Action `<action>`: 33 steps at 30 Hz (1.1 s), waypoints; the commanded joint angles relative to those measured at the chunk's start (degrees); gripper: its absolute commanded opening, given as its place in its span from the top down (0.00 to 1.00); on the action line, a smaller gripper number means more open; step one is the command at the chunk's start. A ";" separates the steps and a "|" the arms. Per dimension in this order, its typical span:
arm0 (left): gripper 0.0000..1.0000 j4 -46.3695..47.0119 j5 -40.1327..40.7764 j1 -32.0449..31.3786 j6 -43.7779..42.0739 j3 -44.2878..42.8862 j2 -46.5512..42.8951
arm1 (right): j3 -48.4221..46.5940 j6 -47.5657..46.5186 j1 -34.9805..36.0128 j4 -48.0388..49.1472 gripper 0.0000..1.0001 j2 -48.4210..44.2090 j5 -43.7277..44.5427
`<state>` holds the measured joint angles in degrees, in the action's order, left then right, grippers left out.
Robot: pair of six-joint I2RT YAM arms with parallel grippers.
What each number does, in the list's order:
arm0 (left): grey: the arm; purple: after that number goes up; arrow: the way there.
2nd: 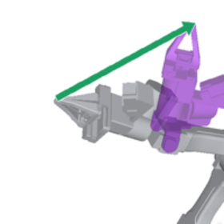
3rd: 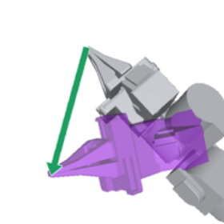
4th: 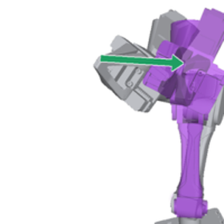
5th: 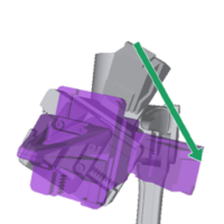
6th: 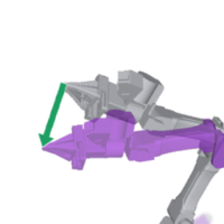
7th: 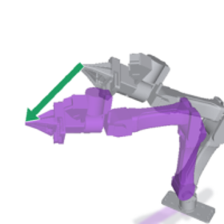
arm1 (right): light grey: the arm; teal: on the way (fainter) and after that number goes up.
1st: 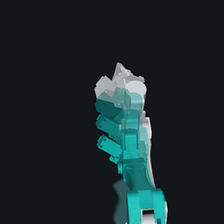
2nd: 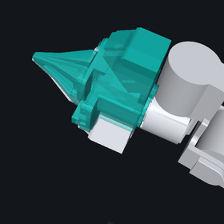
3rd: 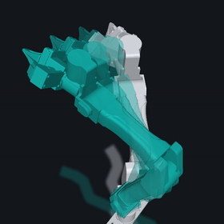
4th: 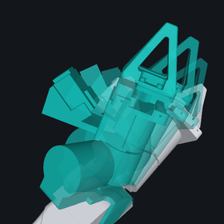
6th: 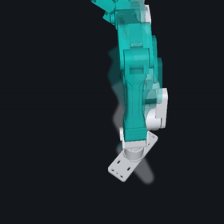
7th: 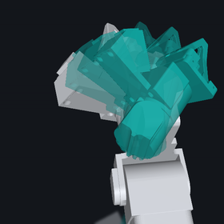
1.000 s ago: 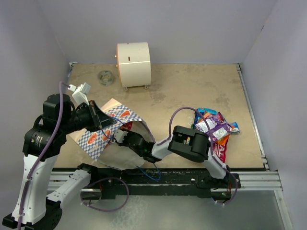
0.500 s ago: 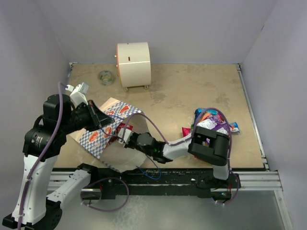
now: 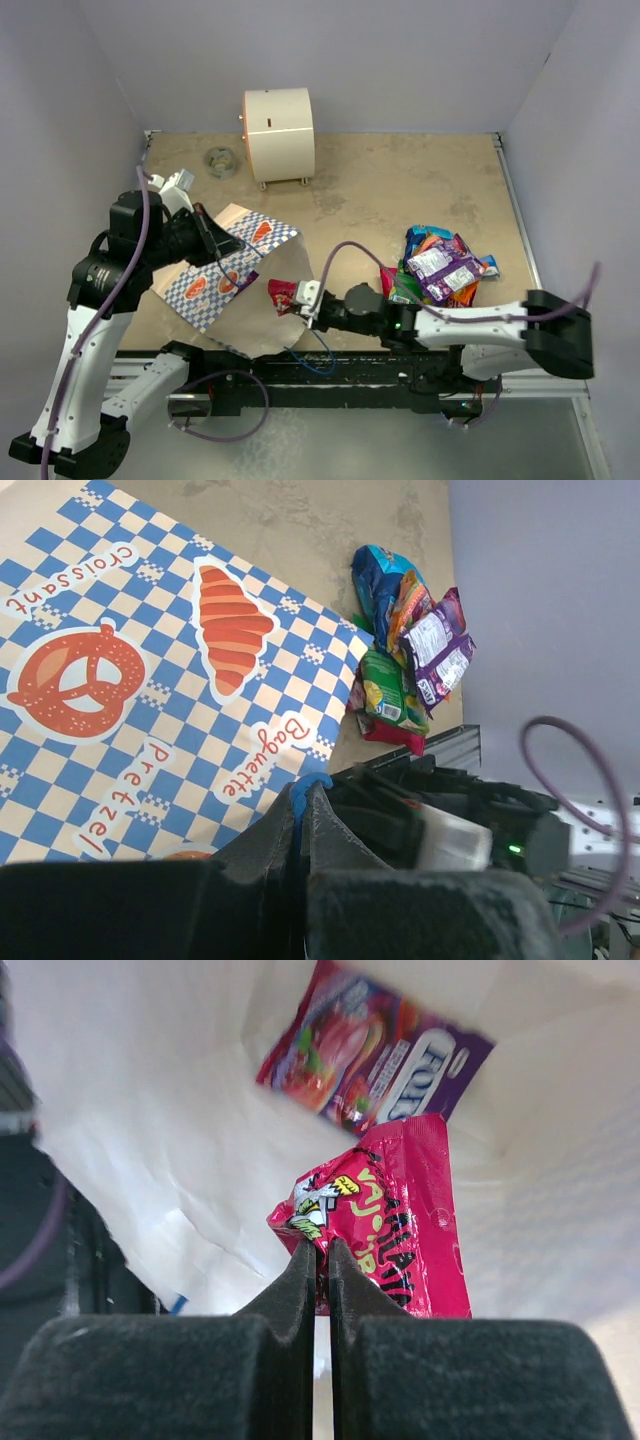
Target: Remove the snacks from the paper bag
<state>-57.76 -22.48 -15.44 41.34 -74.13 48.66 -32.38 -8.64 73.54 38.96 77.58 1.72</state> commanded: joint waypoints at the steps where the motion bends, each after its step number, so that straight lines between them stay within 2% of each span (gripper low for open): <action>1: 1.00 6.65 0.37 -0.09 1.10 2.22 1.54 | -1.75 5.21 0.21 -17.88 1.00 -15.10 3.09; 7: 1.00 6.41 1.72 0.00 0.96 2.65 4.42 | -4.89 12.29 0.21 -42.51 1.00 -31.82 18.47; 9: 1.00 6.51 2.88 -0.03 1.00 3.00 4.23 | -4.56 16.49 0.25 -43.09 1.00 -37.44 24.04; 11: 1.00 6.47 3.91 0.02 1.29 3.13 3.88 | -5.19 22.09 0.16 -44.00 1.00 -39.71 34.31; 14: 1.00 5.37 5.15 -0.03 2.02 2.86 3.43 | -9.16 29.00 0.00 -48.16 1.00 -38.11 50.24; 17: 1.00 4.56 5.83 0.00 2.95 3.29 2.29 | -15.30 32.31 -2.82 -53.98 1.00 -30.80 58.79; 20: 1.00 4.27 6.49 -0.02 3.52 3.88 0.91 | -23.23 43.66 -14.05 -67.21 1.00 -21.46 57.11; 22: 1.00 3.60 7.03 -0.03 3.61 3.73 0.47 | -29.54 51.79 -22.77 -76.87 1.00 -16.99 52.40; 24: 1.00 3.15 7.18 -0.02 3.63 3.64 0.45 | -31.80 59.13 -28.16 -84.45 1.00 -15.17 48.28; 28: 1.00 2.72 7.19 -0.03 3.98 3.87 0.52 | -28.89 67.54 -31.04 -90.76 1.00 -18.37 43.11; 31: 1.00 2.61 6.89 -0.02 4.45 4.05 0.43 | -27.78 75.73 -32.49 -99.06 1.00 -19.63 42.21; 33: 1.00 2.36 6.55 -0.02 4.56 4.07 0.11 | -26.59 77.33 -33.73 -100.62 1.00 -19.53 41.09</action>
<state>-55.66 -16.27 -15.44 44.88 -70.37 49.43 -60.36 56.97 41.58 -50.85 59.00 44.91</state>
